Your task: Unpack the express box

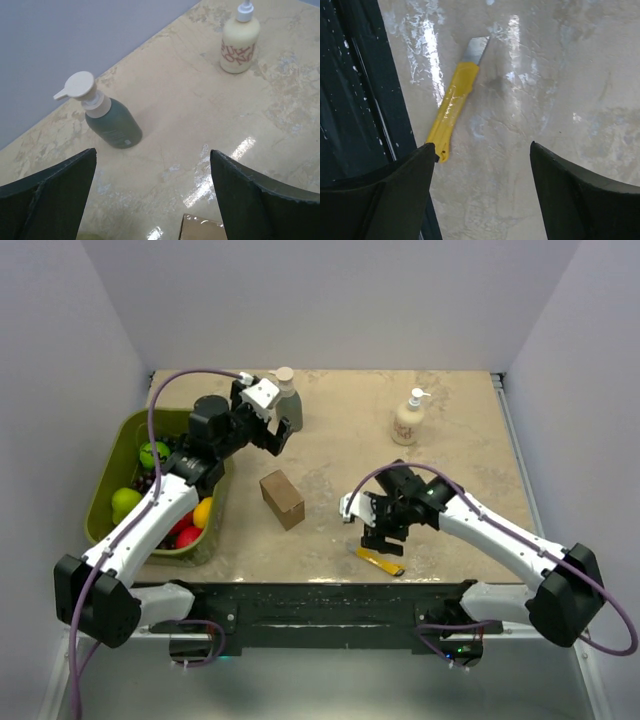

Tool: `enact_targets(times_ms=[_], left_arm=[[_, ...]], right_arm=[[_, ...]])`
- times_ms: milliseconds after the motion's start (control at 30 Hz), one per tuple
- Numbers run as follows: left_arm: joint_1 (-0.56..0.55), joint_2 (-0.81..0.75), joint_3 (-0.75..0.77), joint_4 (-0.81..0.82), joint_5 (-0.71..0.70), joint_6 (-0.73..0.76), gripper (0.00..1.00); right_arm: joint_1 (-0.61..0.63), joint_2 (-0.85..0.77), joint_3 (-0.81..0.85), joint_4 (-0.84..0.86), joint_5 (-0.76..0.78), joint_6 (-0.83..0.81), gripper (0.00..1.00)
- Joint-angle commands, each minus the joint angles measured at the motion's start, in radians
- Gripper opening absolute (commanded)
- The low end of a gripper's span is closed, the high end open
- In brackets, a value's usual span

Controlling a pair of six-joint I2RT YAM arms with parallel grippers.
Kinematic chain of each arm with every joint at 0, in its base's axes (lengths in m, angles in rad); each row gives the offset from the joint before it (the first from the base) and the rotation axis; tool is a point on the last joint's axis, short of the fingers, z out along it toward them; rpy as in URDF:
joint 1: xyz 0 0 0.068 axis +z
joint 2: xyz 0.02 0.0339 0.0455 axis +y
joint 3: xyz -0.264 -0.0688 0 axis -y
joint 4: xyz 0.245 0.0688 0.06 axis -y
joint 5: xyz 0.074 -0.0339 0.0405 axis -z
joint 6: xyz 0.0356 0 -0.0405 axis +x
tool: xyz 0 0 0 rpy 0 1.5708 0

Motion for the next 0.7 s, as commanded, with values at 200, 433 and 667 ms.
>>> enact_targets(times_ms=[200,433,667], left_arm=[[0.021,-0.073,-0.023,0.048,-0.018,-0.02,1.0],[0.021,-0.093,-0.024,0.056,-0.038,-0.006,1.0],[0.021,-0.119,-0.023,0.059,-0.049,0.029,1.0]], right_arm=[[0.196,0.035,-0.117,0.198,0.165,0.193,0.72],[0.287,0.127,-0.149,0.287,0.237,0.249,0.71],[0.303,0.144,-0.2,0.296,0.309,0.247,0.63]])
